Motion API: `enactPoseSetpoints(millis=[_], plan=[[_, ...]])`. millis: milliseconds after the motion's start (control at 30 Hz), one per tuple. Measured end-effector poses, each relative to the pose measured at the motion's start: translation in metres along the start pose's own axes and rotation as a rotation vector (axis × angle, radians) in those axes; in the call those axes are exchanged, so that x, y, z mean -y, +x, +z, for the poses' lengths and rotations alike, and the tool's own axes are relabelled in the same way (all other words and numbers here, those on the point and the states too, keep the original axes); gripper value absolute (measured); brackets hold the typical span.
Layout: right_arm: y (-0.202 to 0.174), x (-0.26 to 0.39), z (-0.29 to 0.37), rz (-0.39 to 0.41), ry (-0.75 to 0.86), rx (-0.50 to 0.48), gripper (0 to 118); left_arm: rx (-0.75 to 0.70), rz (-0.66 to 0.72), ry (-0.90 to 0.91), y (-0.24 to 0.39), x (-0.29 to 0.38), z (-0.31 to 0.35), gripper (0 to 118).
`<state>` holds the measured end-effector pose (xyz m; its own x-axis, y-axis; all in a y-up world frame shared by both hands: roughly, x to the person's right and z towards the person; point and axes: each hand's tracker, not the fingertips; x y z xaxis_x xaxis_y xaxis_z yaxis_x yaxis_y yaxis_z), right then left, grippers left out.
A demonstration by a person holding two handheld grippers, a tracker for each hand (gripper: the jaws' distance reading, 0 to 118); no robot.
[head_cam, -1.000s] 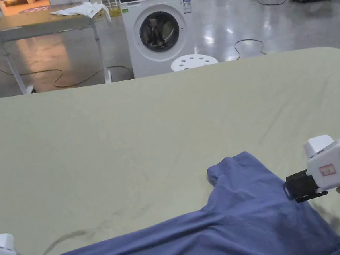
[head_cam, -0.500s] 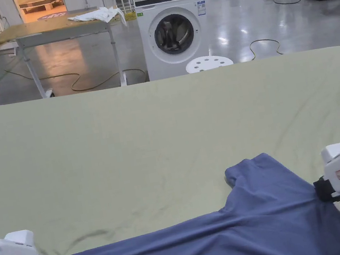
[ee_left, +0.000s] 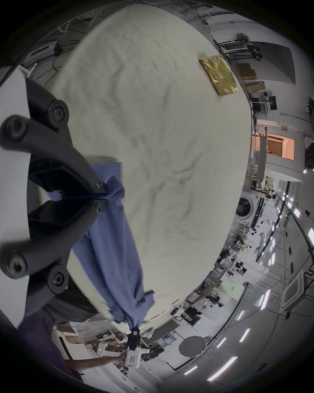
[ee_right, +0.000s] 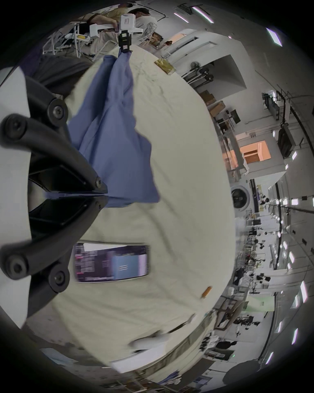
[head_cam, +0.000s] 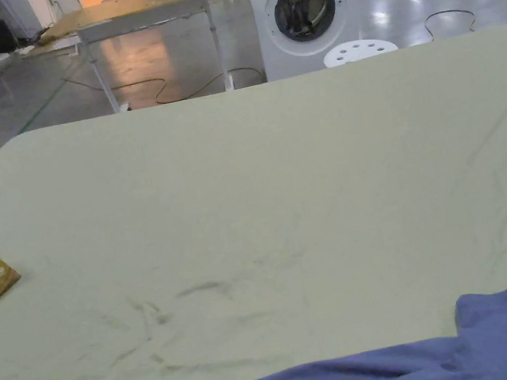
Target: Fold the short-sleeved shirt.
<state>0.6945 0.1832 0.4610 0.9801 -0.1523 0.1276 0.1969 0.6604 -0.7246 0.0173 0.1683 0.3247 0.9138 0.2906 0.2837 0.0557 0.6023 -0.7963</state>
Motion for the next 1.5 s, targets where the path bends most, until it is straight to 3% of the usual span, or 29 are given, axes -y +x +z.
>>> enactPoseSetpoints(millis=[167, 200, 267, 300, 333, 367, 533, 667, 767, 900, 1000, 1133, 1233, 1500], plan=[[0.001, 0.046, -0.006, -0.077, -0.040, 0.024, 0, -0.004, 0.029, -0.035, -0.002, 0.031, -0.009, 3], [0.001, 0.049, -0.010, -0.085, -0.038, 0.030, 0, -0.003, 0.030, -0.034, -0.002, 0.034, -0.011, 13], [-0.005, 0.056, -0.015, -0.077, -0.015, 0.043, 6, -0.038, 0.010, -0.006, -0.008, 0.038, -0.021, 51], [-0.009, 0.059, -0.016, -0.074, 0.001, 0.056, 19, -0.072, -0.011, 0.013, -0.008, 0.039, -0.021, 72], [-0.010, 0.058, -0.017, -0.066, 0.008, 0.073, 45, -0.097, -0.023, 0.032, -0.006, 0.040, -0.021, 85], [-0.013, 0.059, -0.017, -0.057, 0.008, 0.084, 56, -0.120, -0.035, 0.062, -0.003, 0.041, -0.018, 85], [-0.038, 0.050, 0.002, 0.011, 0.134, 0.083, 57, -0.169, -0.117, 0.323, 0.024, 0.038, 0.019, 85], [-0.074, 0.035, 0.035, 0.081, 0.397, 0.116, 57, -0.336, -0.240, 0.465, 0.074, 0.030, 0.047, 85], [-0.099, 0.022, 0.055, 0.055, 0.540, 0.049, 57, -0.336, -0.286, 0.635, 0.107, 0.030, 0.070, 86], [-0.120, 0.009, 0.067, 0.052, 0.614, -0.062, 57, -0.313, -0.272, 0.800, 0.139, 0.033, 0.090, 84], [-0.137, 0.005, 0.068, 0.089, 0.621, -0.070, 45, -0.309, -0.274, 0.813, 0.155, 0.034, 0.096, 74], [-0.149, 0.014, 0.059, 0.178, 0.628, -0.056, 12, -0.261, -0.298, 0.814, 0.160, 0.037, 0.103, 17], [-0.156, 0.019, 0.050, 0.180, 0.612, -0.083, 0, -0.252, -0.297, 0.808, 0.159, 0.039, 0.097, 0], [-0.159, 0.022, 0.047, 0.191, 0.614, -0.094, 0, -0.207, -0.289, 0.774, 0.154, 0.035, 0.100, 0]])
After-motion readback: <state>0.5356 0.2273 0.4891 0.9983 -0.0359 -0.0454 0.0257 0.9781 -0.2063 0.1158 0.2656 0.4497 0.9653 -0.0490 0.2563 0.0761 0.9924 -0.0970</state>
